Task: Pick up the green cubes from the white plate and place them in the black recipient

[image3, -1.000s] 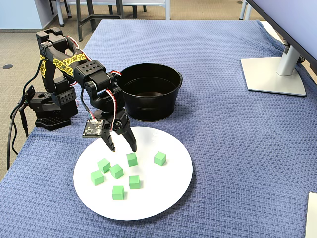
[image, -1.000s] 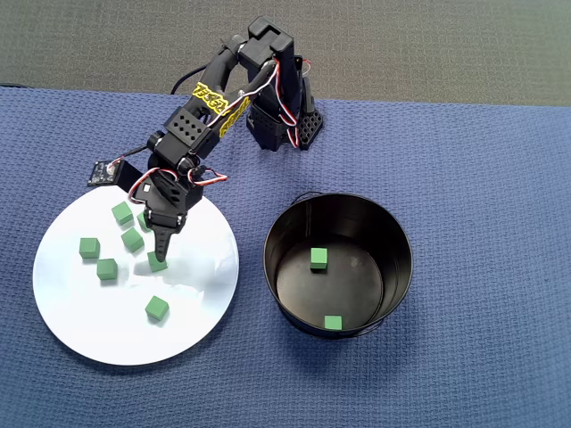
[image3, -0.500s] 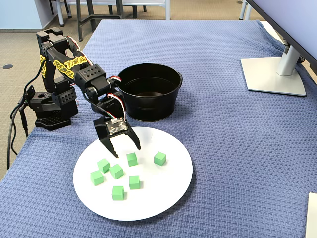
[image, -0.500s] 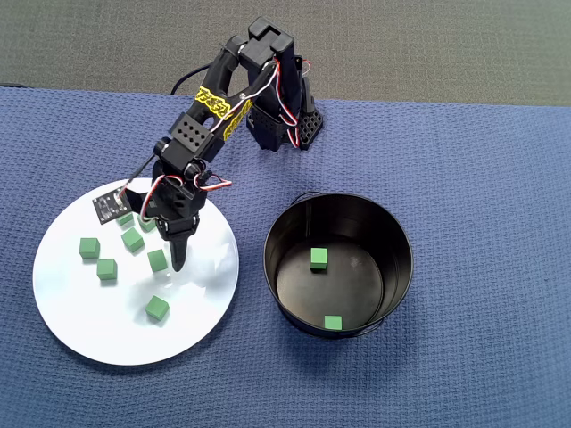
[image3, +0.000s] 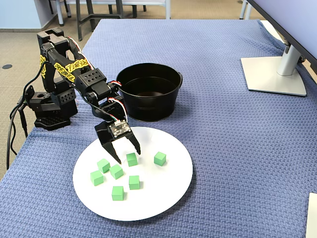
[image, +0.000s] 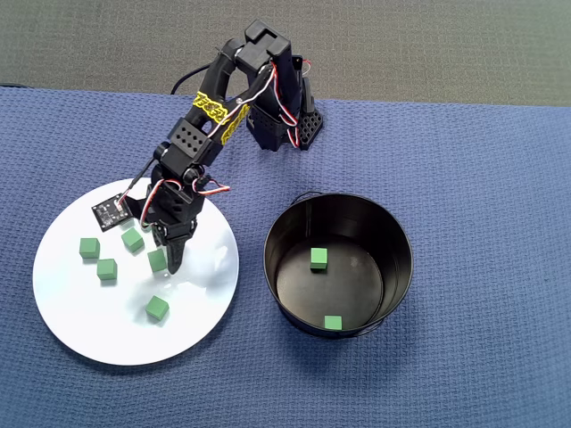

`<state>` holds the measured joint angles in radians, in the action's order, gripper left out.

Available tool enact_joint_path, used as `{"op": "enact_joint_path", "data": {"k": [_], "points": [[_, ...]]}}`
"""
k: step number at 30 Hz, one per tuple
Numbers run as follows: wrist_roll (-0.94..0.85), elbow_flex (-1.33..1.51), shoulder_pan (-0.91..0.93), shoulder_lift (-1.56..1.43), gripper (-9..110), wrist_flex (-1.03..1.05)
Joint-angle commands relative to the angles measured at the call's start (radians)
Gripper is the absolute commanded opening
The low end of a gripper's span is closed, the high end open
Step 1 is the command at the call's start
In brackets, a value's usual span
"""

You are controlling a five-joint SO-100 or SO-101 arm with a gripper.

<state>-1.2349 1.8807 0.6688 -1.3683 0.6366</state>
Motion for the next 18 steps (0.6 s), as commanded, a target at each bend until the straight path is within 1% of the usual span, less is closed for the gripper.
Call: {"op": "enact_joint_path", "data": {"k": [1,6,9,14,18], "points": [[-0.011,-0.052,0.011,0.005,19,-0.032],[-0.008,-0.066,0.015,0.020,18,-0.069],[0.008,-0.075,0.006,0.021,18,-0.055],[0.071,-0.054,-0.015,-0.017,15,-0.055],[0.123,-0.046,-0.026,-0.035,10,-0.057]]}}
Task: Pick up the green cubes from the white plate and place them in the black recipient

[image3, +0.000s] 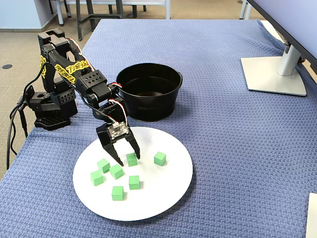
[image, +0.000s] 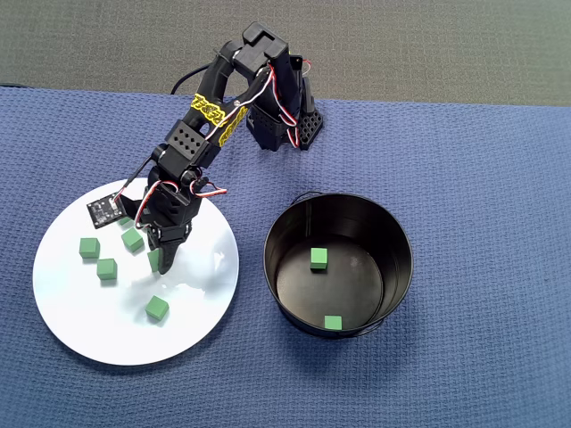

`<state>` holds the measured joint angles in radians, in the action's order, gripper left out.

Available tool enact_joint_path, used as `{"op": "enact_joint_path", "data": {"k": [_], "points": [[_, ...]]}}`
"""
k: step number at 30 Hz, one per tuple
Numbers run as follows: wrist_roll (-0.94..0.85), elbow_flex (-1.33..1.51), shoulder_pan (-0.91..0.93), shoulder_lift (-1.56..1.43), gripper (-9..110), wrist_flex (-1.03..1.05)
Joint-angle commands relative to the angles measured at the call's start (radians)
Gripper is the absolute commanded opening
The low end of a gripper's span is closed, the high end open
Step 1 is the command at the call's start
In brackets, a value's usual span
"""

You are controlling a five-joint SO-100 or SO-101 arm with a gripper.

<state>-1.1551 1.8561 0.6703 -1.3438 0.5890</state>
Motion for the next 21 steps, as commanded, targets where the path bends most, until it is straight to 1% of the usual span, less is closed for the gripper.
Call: {"op": "enact_joint_path", "data": {"k": [1,4,14,16,21], "points": [[0.049,-0.023,-0.028,-0.060,9,-0.009],[0.052,-0.028,-0.028,-0.060,6,-0.008],[0.072,-0.032,-0.028,-0.055,2,-0.012],[0.084,-0.032,-0.028,-0.057,0,-0.012],[0.141,-0.034,-0.026,-0.095,0,0.026]]}}
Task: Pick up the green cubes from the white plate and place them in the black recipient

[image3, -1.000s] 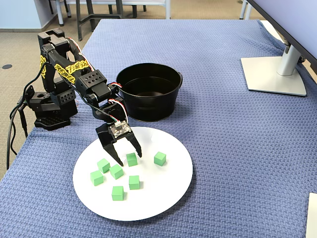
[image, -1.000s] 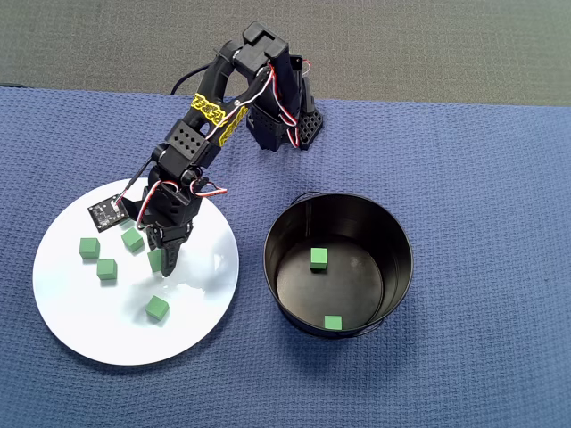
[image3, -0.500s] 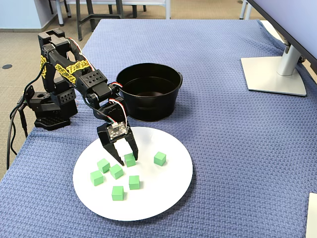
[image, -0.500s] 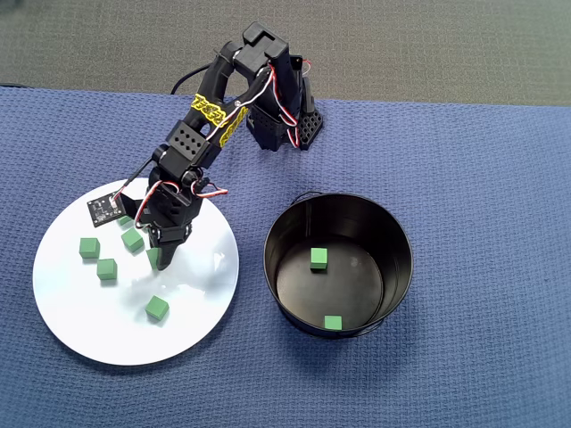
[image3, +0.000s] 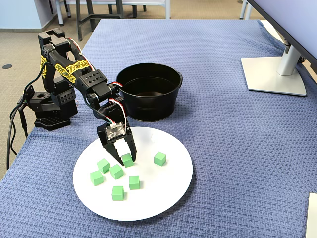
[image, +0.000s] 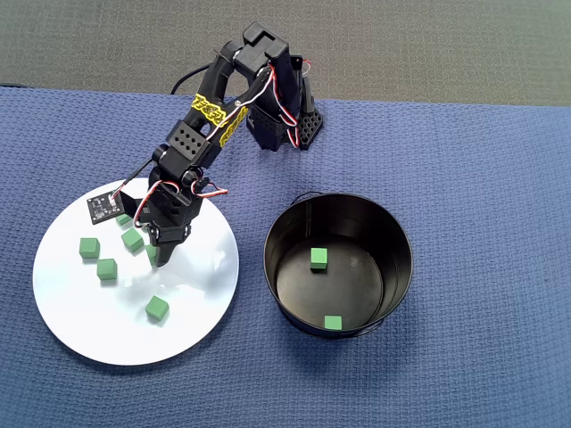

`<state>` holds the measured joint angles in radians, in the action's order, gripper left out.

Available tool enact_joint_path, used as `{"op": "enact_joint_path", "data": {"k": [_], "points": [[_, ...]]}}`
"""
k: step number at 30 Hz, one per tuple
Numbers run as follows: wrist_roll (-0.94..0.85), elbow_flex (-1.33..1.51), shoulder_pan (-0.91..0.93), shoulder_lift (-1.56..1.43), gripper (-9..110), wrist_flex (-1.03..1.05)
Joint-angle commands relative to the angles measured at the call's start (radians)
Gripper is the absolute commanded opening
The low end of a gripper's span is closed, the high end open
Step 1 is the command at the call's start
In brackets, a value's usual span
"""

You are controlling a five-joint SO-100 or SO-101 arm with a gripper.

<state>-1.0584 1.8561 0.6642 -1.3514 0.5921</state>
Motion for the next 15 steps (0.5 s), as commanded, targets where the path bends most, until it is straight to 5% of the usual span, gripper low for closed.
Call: {"op": "enact_joint_path", "data": {"k": [1,15], "points": [[0.071,-0.035,-0.018,-0.110,0,0.046],[0.506,0.028,-0.018,-0.781,0,0.515]]}}
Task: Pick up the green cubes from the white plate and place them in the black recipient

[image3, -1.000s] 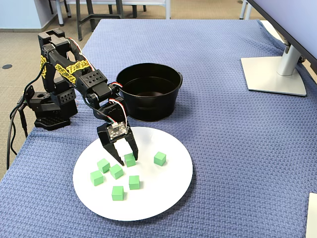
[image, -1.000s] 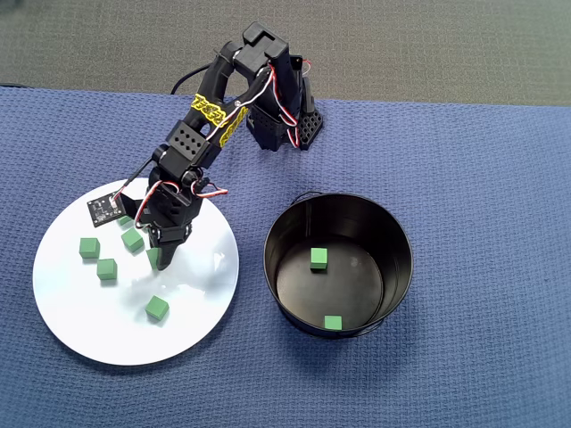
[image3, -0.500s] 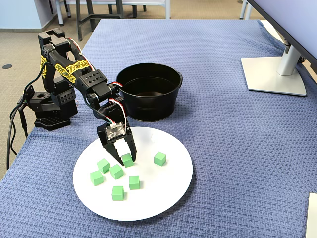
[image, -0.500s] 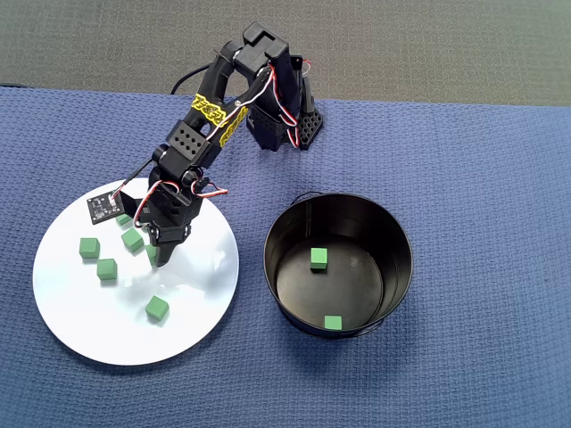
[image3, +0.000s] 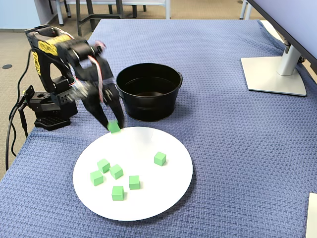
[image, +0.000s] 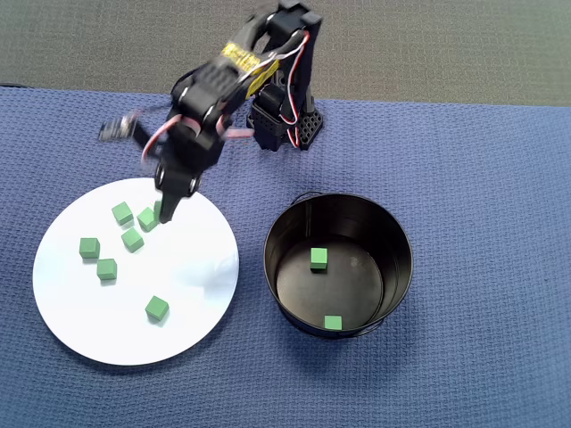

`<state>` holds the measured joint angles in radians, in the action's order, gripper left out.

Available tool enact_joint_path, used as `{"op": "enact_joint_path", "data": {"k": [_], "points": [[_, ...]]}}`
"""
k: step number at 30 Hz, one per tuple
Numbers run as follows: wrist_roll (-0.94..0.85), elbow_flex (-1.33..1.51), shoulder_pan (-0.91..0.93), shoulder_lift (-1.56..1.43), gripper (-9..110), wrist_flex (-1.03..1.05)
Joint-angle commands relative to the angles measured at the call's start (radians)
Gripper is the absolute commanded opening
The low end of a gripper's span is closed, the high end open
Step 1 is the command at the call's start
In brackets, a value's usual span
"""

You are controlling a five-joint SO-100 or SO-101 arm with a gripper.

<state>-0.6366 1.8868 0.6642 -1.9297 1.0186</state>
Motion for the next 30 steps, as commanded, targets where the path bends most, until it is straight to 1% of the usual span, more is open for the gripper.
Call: {"op": "enact_joint_path", "data": {"k": [1,4,6,12,16,20,25,30], "points": [[0.103,-0.002,-0.029,-0.247,0,0.120],[0.144,-0.015,-0.115,-0.359,0,0.222],[0.178,-0.017,-0.218,-0.405,0,0.264],[0.353,0.021,-0.503,-0.502,0,0.279],[0.469,0.072,-0.660,-0.540,0,0.218],[0.548,0.138,-0.796,-0.540,0,0.146],[0.581,0.219,-0.854,-0.494,0,0.009],[0.594,0.222,-0.877,-0.348,0,-0.127]]}}
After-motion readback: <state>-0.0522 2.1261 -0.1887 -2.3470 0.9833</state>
